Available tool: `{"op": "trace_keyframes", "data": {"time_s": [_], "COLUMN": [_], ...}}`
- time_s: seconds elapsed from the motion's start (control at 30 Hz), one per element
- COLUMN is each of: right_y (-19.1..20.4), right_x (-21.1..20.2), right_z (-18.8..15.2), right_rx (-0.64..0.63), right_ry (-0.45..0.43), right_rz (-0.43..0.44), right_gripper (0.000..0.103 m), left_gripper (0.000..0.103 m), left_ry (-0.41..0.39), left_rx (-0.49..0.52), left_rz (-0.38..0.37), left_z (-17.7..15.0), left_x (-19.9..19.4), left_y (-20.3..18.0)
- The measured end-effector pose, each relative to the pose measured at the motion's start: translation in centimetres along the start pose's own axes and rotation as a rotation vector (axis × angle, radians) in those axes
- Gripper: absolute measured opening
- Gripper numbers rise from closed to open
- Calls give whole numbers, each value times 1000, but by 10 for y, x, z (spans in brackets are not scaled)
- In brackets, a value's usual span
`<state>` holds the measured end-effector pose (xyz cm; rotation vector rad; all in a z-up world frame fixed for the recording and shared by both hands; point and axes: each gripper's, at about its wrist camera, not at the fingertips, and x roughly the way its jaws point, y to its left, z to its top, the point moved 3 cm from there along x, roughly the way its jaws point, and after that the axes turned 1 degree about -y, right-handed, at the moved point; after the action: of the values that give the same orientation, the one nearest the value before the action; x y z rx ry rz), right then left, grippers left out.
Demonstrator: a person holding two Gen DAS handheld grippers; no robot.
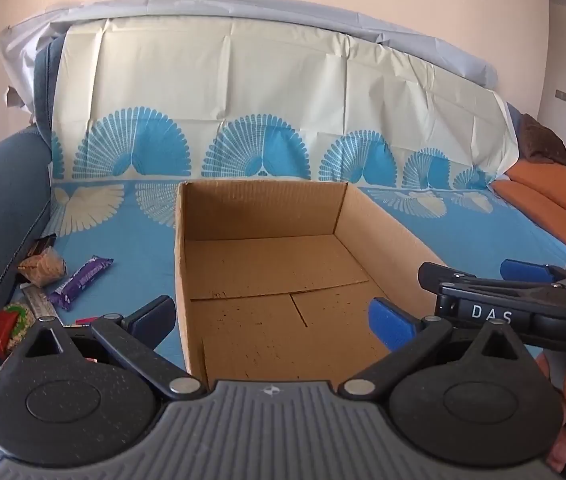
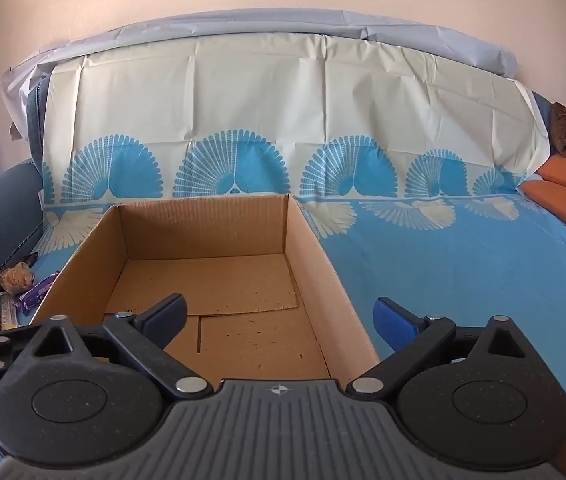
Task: Organize snacks
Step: 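Swing both tools from the cardboard box toward the scattered snacks, then grasp the yellow snack bar with the right tool while the left tool grasps the white-green rice cracker pack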
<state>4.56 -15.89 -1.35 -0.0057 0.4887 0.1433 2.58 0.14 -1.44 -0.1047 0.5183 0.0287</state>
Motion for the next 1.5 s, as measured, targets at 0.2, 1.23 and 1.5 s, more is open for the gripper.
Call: {"op": "trace_keyframes", "data": {"time_s": [0.2,1.23,1.5], "right_y": [2,95,162], "right_x": [-3,-19,-23], "right_z": [-3,11,4], "right_rx": [22,104,50], "right_ry": [-15,-59,-50], "right_rz": [-9,216,370], "right_gripper": [86,53,53], "left_gripper": [103,44,44], "left_ry": [6,29,107], "left_rx": [-10,302,82], "left_rz": [-39,-85,82], "left_z": [-2,40,-6], "left_x": [-4,-51,-49], "left_y": [4,113,217]}}
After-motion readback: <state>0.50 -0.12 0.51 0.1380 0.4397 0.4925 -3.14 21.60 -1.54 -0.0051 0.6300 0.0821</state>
